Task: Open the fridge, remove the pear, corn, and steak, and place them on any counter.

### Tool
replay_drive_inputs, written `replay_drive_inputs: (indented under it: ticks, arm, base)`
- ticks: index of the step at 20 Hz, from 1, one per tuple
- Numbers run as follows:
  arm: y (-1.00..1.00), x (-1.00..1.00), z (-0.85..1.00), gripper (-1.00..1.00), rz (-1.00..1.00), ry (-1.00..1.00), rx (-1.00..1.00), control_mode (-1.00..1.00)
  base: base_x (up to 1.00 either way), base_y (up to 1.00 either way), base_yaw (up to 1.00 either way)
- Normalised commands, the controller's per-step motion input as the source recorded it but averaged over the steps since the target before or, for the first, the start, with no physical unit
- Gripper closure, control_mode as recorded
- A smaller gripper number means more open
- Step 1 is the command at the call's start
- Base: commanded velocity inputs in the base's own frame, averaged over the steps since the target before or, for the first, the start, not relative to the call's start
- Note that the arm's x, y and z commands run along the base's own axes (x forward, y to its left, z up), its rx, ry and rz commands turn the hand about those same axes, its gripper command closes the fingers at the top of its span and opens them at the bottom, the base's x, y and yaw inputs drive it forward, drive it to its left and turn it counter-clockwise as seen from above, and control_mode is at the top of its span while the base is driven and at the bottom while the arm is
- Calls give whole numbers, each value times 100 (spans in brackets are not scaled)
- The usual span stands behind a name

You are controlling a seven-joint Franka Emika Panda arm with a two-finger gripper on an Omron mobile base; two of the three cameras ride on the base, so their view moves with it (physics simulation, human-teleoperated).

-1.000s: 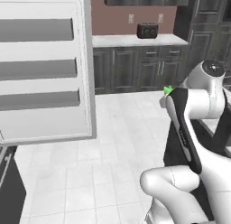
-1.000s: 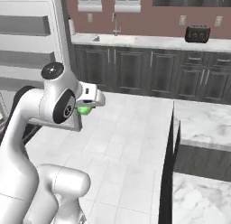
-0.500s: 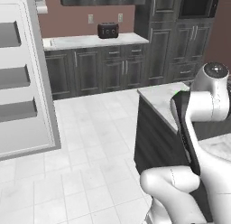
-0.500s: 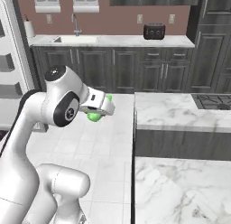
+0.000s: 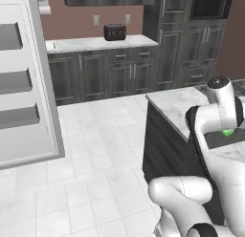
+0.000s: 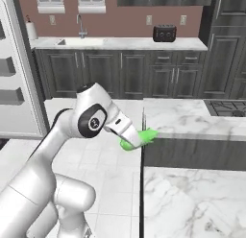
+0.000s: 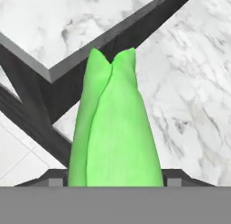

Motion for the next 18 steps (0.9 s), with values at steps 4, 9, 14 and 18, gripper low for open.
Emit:
replay_drive_inputs:
  ticks: [4,9,14,18]
  arm:
    - [-100,2,-83,100,-25,37,14,-100]
    - [-100,0,-93,100,-9,12,9,-100]
    - [-98,-17,-68,100,0,-5,16,-100]
    - [-95,-1,-56,100,0,-16,23,-100]
  base:
    - [0,0,0]
    - [0,0,0]
    - [0,0,0]
    - [0,0,0]
